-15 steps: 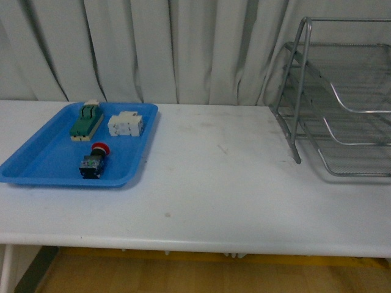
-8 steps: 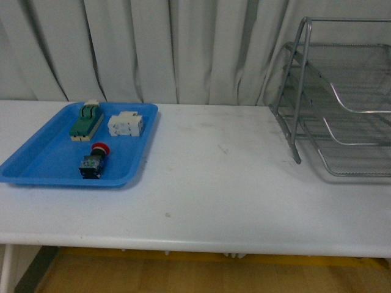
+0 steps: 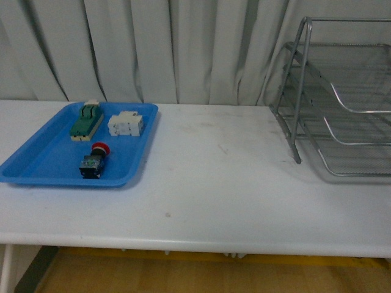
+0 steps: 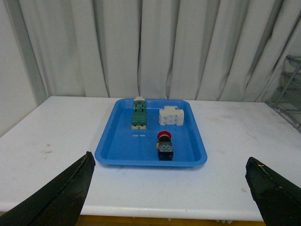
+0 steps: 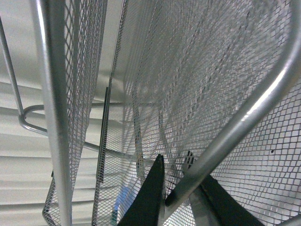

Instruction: Place button on rack with both arms

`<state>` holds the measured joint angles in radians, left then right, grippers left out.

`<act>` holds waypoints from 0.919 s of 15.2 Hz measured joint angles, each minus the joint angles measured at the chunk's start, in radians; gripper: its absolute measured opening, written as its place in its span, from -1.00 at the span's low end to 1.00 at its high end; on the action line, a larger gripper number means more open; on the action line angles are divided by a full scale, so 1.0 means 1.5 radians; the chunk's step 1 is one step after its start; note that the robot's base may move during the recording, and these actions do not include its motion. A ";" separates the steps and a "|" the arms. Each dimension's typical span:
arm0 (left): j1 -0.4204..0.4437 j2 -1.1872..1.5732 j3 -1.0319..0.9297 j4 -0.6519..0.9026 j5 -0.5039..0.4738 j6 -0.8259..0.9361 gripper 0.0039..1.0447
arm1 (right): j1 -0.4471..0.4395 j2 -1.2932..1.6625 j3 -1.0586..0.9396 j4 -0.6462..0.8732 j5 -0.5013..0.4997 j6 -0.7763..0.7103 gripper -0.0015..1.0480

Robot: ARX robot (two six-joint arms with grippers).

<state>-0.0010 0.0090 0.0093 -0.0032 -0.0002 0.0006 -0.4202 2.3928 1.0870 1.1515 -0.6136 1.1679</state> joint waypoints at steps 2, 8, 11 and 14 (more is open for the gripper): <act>0.000 0.000 0.000 0.000 0.000 0.000 0.88 | -0.005 0.001 -0.002 0.001 -0.007 0.038 -0.86; 0.000 0.000 0.000 0.000 0.000 0.000 0.88 | -0.045 -0.005 -0.076 0.081 -0.049 0.066 -0.90; 0.000 0.000 0.000 0.000 0.000 0.000 0.88 | -0.081 -0.033 -0.148 0.091 -0.102 0.053 -0.90; 0.000 0.000 0.000 0.000 0.000 0.000 0.88 | -0.123 -0.057 -0.220 0.095 -0.156 0.030 -0.91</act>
<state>-0.0010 0.0090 0.0093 -0.0032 -0.0002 0.0006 -0.6044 2.3077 0.7574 1.2945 -0.8482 1.2125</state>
